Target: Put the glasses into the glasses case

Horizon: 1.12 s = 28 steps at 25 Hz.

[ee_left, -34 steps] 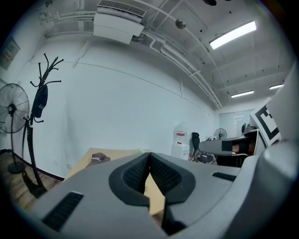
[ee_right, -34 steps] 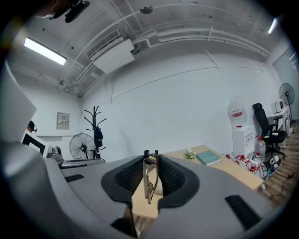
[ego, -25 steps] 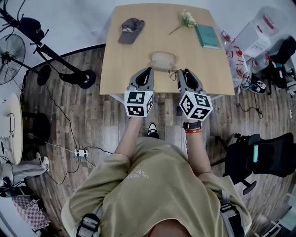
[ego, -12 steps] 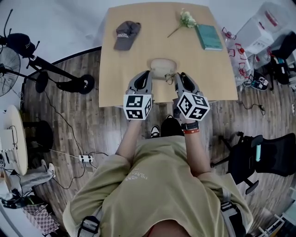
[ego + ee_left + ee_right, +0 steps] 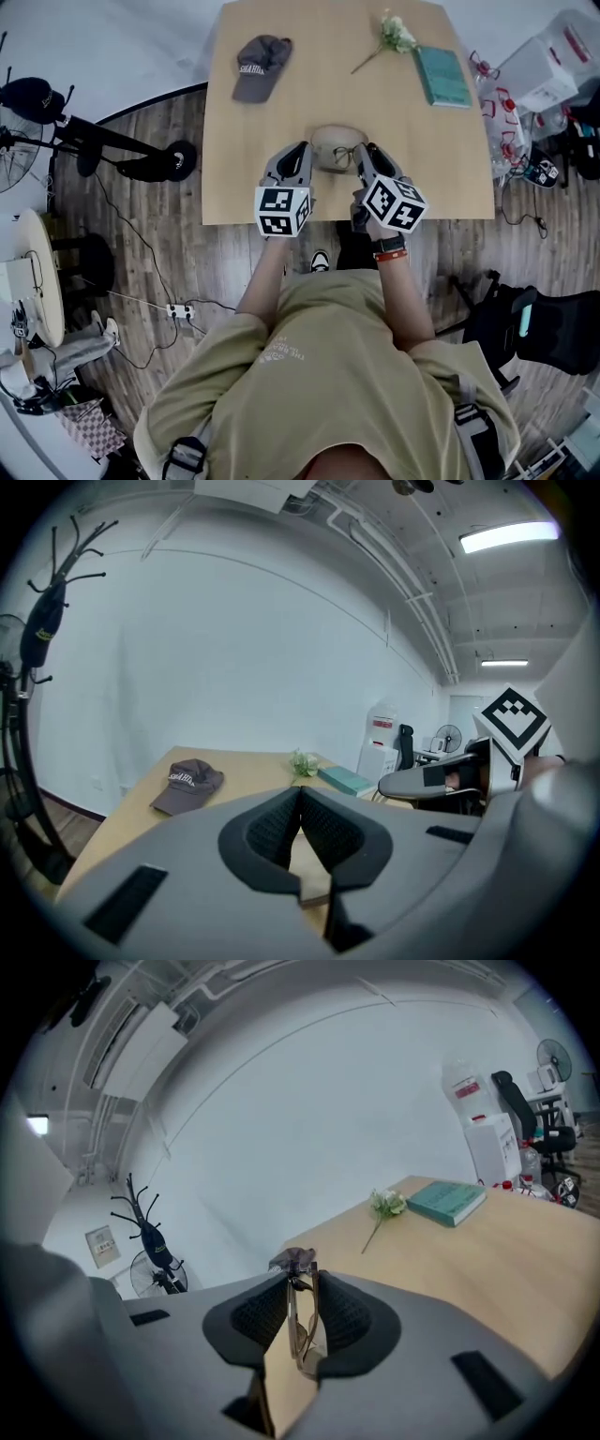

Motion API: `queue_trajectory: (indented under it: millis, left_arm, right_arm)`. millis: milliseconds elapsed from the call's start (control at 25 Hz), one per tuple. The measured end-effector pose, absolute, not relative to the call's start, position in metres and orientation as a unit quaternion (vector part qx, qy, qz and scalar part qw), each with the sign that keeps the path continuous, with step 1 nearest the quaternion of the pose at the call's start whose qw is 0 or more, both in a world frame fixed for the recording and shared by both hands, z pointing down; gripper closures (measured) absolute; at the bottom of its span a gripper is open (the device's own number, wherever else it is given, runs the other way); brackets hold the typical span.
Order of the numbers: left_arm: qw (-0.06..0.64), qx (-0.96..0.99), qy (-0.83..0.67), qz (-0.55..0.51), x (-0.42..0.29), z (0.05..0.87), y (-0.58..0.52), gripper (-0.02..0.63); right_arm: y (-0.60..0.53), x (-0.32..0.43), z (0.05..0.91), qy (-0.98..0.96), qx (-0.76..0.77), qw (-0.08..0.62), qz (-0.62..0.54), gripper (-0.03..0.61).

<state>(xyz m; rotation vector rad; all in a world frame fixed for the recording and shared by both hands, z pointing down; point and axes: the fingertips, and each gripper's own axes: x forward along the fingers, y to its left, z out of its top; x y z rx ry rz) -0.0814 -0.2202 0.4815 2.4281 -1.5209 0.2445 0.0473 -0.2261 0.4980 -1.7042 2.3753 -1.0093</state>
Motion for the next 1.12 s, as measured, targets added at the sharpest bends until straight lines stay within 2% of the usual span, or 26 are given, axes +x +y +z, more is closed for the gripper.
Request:
queue_trajectory:
  millis: [560,1120]
  left_arm:
    - [0.173,0.831,-0.518,0.108,-0.081,0.531,-0.269,0.591]
    - [0.200,0.816,-0.529,0.117,-0.099,0.561,-0.295,0.591]
  right_arm:
    - [-0.275,0.035,0.570,0.736,-0.543,0.009,-0.405,0.472]
    - [-0.296,0.020,0.618,0.705,-0.539,0.033,-0.460,0.472]
